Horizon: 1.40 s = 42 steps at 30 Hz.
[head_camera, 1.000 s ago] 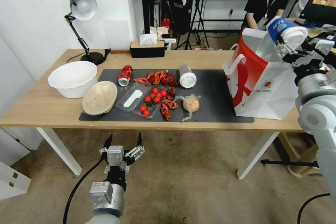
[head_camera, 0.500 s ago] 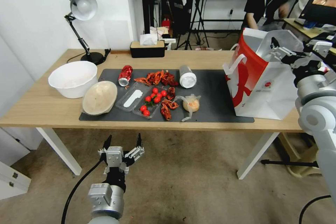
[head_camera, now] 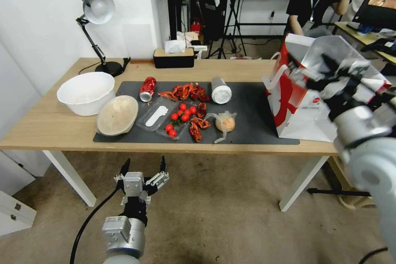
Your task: Pick up the trash from the table and place it into the takeout bag.
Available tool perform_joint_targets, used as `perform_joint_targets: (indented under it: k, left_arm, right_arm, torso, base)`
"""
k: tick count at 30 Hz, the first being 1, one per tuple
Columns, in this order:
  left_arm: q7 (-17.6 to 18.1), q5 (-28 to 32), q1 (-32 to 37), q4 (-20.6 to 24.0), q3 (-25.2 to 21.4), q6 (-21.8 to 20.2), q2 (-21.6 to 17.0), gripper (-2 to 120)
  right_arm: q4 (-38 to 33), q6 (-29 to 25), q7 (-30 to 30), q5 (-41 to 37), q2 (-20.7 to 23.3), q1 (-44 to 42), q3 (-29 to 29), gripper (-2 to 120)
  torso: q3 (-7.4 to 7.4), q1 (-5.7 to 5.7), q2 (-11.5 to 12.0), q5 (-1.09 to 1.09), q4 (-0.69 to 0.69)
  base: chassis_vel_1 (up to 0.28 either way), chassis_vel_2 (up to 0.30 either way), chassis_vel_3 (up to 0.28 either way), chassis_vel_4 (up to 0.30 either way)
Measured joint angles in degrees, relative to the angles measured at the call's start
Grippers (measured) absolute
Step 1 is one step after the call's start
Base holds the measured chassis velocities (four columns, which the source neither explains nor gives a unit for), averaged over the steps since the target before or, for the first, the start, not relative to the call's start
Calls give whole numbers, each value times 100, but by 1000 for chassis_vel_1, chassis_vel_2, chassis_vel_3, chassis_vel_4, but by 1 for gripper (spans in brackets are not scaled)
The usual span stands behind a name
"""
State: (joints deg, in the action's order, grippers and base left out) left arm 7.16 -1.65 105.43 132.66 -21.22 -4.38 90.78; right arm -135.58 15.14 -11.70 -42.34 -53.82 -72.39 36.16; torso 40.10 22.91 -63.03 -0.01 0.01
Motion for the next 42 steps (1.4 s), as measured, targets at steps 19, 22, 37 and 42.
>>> perform_joint_targets:
  k: [19,22,37,42]
  left_arm:
    - [-15,158,-21,-87,-38,59,-68,100]
    - [-13,206,-59,-101,-74,59,-87,100]
    - [63,276,-208,-159,-158,17,-168,100]
    - [64,276,-195,-159,-154,16,-163,100]
  right_arm:
    - [1400,-3558,506,2080,-1056,-2518,-476,100]
    - [1664,-3826,646,2168,-1168,-2602,-560,100]
    - [2360,-3937,786,2447,-1423,-2423,-1147,100]
    - [2162,-3251,754,2222,-1258,-1823,-1422,100]
  torso:
    - [0,-1,0,1,-1]
    - [0,-1,0,0,-1]
    - [1,0,1,0,-3]
    - [1,1,1,0,-1]
  base:
    - [0,0,0,0]
    - [0,0,0,0]
    - [0,0,0,0]
    - [0,0,0,0]
